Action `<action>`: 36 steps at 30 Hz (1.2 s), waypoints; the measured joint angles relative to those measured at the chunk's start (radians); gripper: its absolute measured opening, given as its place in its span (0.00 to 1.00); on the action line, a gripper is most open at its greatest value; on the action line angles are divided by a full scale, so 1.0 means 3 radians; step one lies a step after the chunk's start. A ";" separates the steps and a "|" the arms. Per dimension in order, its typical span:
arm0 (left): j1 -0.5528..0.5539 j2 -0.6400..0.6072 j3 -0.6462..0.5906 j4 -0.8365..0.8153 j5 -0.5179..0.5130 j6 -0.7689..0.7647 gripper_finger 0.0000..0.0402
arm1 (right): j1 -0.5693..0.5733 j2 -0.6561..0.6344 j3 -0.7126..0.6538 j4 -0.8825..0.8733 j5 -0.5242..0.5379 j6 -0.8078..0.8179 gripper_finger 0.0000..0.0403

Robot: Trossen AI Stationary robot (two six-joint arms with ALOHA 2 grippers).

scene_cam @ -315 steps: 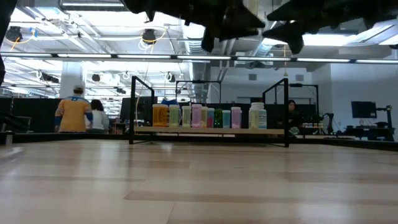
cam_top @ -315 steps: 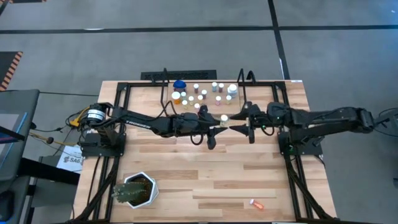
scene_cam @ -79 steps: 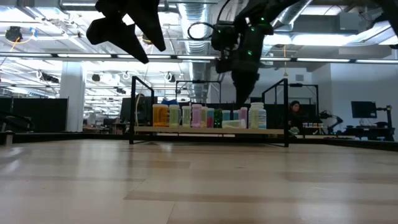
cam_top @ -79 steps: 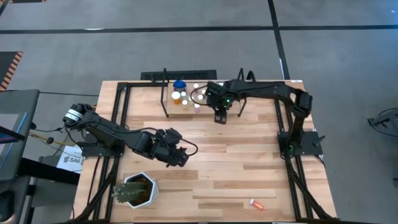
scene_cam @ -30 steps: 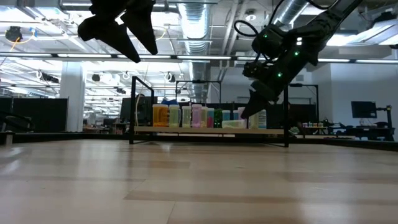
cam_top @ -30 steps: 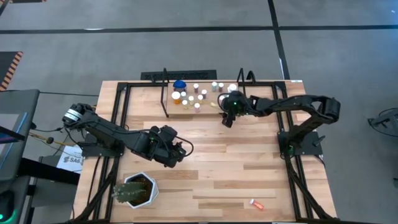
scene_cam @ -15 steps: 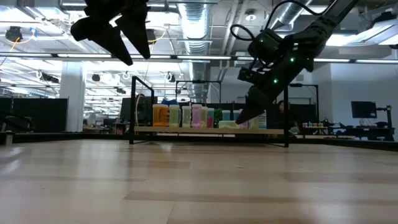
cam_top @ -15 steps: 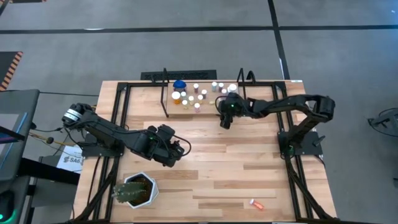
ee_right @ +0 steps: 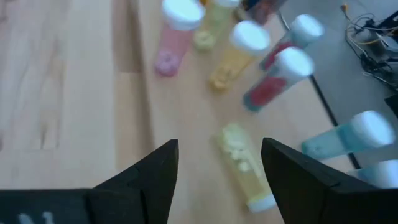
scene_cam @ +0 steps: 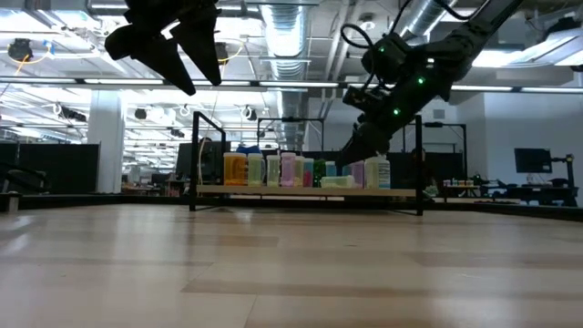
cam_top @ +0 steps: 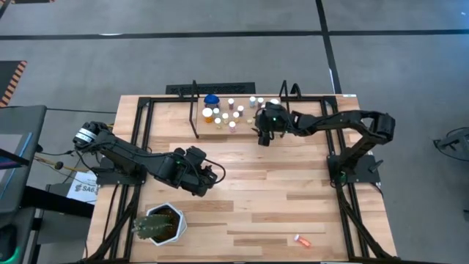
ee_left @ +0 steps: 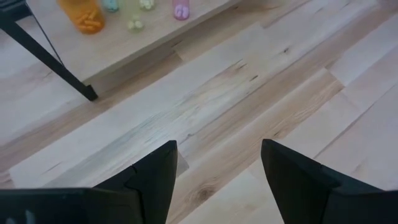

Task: Pick and place medicine bottles onto shelf by color
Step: Put the yellow pill bottle on the shelf

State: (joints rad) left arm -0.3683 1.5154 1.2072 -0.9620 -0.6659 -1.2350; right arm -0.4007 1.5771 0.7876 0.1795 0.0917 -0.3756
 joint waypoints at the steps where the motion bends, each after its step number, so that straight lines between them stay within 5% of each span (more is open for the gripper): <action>1: 0.0000 0.0000 0.0000 -0.0006 -0.0001 0.0000 0.55 | -0.0017 -0.0006 0.0049 -0.0066 0.0000 -0.0003 0.63; 14: 0.0000 -0.0011 0.0000 -0.0052 -0.0008 0.0061 0.55 | -0.0086 0.0071 0.0833 -0.1286 -0.0048 -0.0149 0.63; 25: -0.0001 -0.0012 -0.0001 -0.0161 0.0024 -0.0010 0.55 | -0.0114 0.0728 0.1393 -0.1743 -0.0046 -0.0366 0.63; 36: -0.0001 -0.0013 -0.0003 -0.0273 0.0098 -0.0112 0.55 | -0.0168 0.0924 0.1636 -0.1956 -0.0046 -0.0556 0.63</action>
State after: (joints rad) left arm -0.3687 1.5116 1.2064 -1.0439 -0.6366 -1.2686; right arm -0.4512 1.8542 1.2785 -0.4074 0.0780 -0.5425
